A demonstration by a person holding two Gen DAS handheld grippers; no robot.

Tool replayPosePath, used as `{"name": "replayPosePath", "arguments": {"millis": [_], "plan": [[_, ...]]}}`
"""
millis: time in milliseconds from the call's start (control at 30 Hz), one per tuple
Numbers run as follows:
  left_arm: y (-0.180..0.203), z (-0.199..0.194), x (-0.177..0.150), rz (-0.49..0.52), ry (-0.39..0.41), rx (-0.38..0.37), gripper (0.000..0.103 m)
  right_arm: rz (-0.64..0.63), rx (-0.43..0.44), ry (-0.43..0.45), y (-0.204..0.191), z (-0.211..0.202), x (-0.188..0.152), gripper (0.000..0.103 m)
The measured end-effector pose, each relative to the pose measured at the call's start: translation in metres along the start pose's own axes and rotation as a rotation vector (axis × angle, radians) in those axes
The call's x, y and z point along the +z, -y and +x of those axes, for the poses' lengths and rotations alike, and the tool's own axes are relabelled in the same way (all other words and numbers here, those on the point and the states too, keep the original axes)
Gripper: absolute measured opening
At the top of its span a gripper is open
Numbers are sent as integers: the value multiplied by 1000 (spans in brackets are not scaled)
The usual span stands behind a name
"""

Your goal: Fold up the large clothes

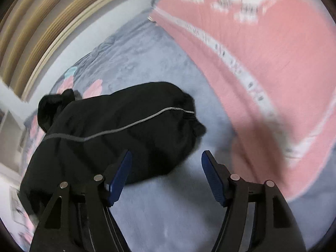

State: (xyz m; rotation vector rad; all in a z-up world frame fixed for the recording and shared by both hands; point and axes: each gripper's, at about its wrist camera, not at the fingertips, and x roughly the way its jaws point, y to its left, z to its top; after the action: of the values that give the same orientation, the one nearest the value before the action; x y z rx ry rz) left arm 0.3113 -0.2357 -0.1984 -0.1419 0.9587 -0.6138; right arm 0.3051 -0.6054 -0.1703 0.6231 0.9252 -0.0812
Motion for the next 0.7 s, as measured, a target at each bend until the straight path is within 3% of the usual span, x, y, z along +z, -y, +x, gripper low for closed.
{"name": "replayPosePath", "arguments": {"millis": [133, 200, 233, 300, 333, 533, 700], "plan": [[8, 1, -7, 62, 16, 40, 74, 118, 47, -54, 15, 48, 5, 76], [15, 2, -10, 108, 15, 83, 75, 76, 56, -16, 4, 52, 7, 74], [19, 3, -11, 130, 14, 106, 76, 41, 54, -1, -4, 51, 8, 69], [24, 3, -13, 156, 10, 135, 76, -25, 31, 14, -20, 47, 9, 32], [24, 2, -13, 160, 9, 141, 76, -53, 22, 26, -26, 41, 9, 29], [33, -22, 0, 132, 61, 133, 75, -156, -82, 208, -25, -42, 21, 25], [78, -47, 27, 167, 154, 48, 75, -192, -173, 330, 1, -118, 50, 25]]}}
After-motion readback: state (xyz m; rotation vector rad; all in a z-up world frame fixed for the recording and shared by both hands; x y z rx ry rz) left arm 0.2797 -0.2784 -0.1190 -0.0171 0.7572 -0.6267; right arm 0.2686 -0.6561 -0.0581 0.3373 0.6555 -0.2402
